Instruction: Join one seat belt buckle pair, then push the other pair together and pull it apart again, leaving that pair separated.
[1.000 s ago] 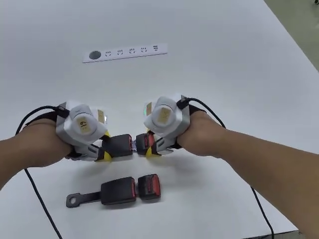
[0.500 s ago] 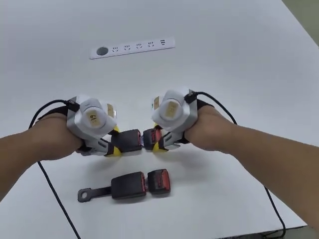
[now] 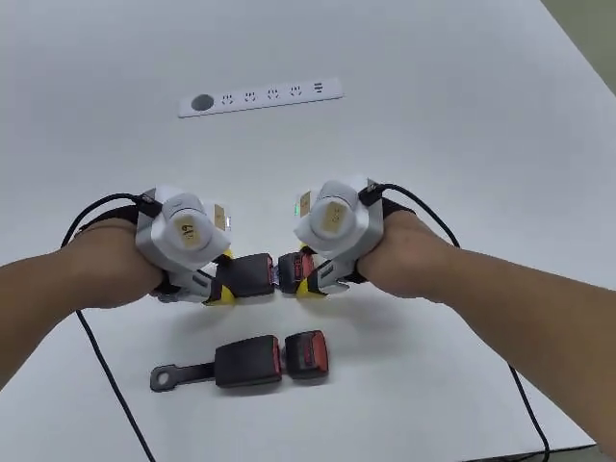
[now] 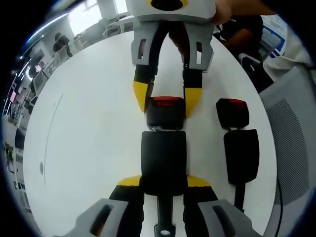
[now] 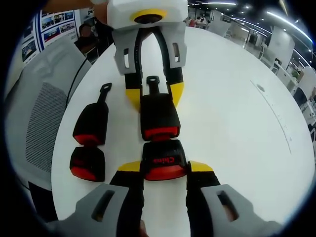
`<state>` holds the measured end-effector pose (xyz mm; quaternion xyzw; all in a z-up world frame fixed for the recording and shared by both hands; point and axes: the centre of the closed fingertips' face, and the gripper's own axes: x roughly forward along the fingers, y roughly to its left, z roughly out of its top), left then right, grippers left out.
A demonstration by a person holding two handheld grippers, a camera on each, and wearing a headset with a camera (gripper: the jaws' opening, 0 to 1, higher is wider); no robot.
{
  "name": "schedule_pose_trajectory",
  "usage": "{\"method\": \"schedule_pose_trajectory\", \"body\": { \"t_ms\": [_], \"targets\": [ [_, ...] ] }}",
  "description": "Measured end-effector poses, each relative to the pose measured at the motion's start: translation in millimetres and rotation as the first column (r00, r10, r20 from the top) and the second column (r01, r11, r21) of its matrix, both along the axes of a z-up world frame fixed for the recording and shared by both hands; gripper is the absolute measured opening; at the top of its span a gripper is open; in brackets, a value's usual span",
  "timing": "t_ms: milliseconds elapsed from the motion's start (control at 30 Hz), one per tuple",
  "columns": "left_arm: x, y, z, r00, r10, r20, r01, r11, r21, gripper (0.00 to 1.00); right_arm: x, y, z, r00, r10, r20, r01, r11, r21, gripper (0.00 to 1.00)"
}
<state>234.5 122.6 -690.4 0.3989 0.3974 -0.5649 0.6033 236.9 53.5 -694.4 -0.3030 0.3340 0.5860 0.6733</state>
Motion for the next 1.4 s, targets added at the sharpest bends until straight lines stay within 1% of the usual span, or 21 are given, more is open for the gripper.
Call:
{"method": "schedule_pose_trajectory", "body": {
  "t_ms": [133,367,467,567,600,633,667,800,900,933,967,1067,1100,1133,1167,1200,1233,1400],
  "targets": [
    [-0.9,-0.4,0.9,1.0,0.007,0.004,-0.007,1.0,-0.007,0.3,-1.0,0.5,0.3,1.0,0.009,0.0,-0.009,1.0,-0.009,0.31],
    [-3.0,-1.2,2.8,1.0,0.013,0.012,-0.013,1.0,-0.003,0.3,-1.5,-1.7,0.2,1.0,0.007,0.002,-0.007,1.0,-0.019,0.31],
    [-2.8,-0.9,2.5,1.0,0.018,0.011,-0.018,1.0,-0.008,0.3,-2.0,-4.3,0.9,1.0,0.007,-0.002,-0.007,1.0,-0.023,0.31],
    [-1.5,0.0,1.2,1.0,0.027,0.004,-0.027,1.0,-0.009,0.3,-0.3,-17.7,1.1,1.0,0.004,-0.003,-0.004,0.999,-0.033,0.31],
    [-1.3,0.0,1.1,1.0,0.028,0.001,-0.028,1.0,-0.011,0.3,-0.1,-18.7,2.8,1.0,-0.005,-0.013,0.004,1.0,-0.007,0.31],
    [-1.2,-0.1,1.1,1.0,0.025,0.001,-0.025,1.0,-0.011,0.3,-1.7,-17.0,4.2,0.999,-0.017,-0.034,0.017,1.0,0.014,0.31],
    [0.0,0.7,-0.5,1.0,0.02,-0.001,-0.02,1.0,-0.012,0.3,-1.2,-18.9,3.4,1.0,-0.003,-0.017,0.003,1.0,-0.005,0.31],
    [-0.4,0.2,-1.1,1.0,0.016,-0.003,-0.016,1.0,-0.008,0.3,-0.1,-23.2,2.5,1.0,0.002,-0.018,-0.002,1.0,-0.007,0.32],
    [-0.2,0.3,-1.8,1.0,0.009,-0.003,-0.009,1.0,-0.004,0.3,-3.8,-34.1,2.4,1.0,0.001,-0.019,-0.001,1.0,-0.012,0.32],
    [-0.3,-0.2,-1.6,1.0,0.008,-0.002,-0.008,1.0,-0.003,0.3,-2.9,-40.6,0.7,1.0,-0.002,-0.009,0.002,1.0,-0.03,0.32],
    [-0.5,-0.1,-1.5,1.0,0.014,-0.004,-0.014,1.0,-0.003,0.3,-3.4,-42.3,2.0,1.0,-0.006,-0.016,0.006,1.0,-0.02,0.32],
    [-0.1,0.0,-2.0,1.0,0.02,-0.008,-0.02,1.0,-0.006,0.31,-3.4,-54.1,1.4,1.0,-0.005,-0.014,0.005,0.999,-0.041,0.32],
    [1.7,1.3,-3.8,1.0,0.021,-0.009,-0.021,1.0,-0.006,0.31,-2.6,-62.8,0.2,1.0,-0.011,-0.018,0.01,0.999,-0.043,0.32],
    [1.9,1.5,-4.1,1.0,0.02,-0.01,-0.02,1.0,-0.005,0.31,-1.8,-65.5,-0.5,1.0,-0.016,-0.019,0.015,0.999,-0.045,0.32],
    [2.1,1.8,-4.7,1.0,0.02,-0.01,-0.02,1.0,-0.002,0.31,-2.0,-73.5,-0.8,0.999,-0.026,-0.021,0.025,0.998,-0.051,0.32],
    [2.7,2.0,-5.3,1.0,0.019,-0.01,-0.019,1.0,0.0,0.31,-3.3,-77.0,-0.8,0.999,-0.025,-0.022,0.023,0.998,-0.053,0.33],
    [3.4,2.3,-6.0,1.0,0.019,-0.009,-0.019,1.0,0.003,0.31,-3.6,-84.6,-1.1,0.999,-0.022,-0.023,0.021,0.998,-0.06,0.33],
    [4.3,2.3,-6.1,1.0,0.019,-0.006,-0.018,1.0,0.007,0.32,-3.3,-101.6,-1.8,0.999,-0.044,-0.028,0.042,0.996,-0.074,0.33]
  ]
}}
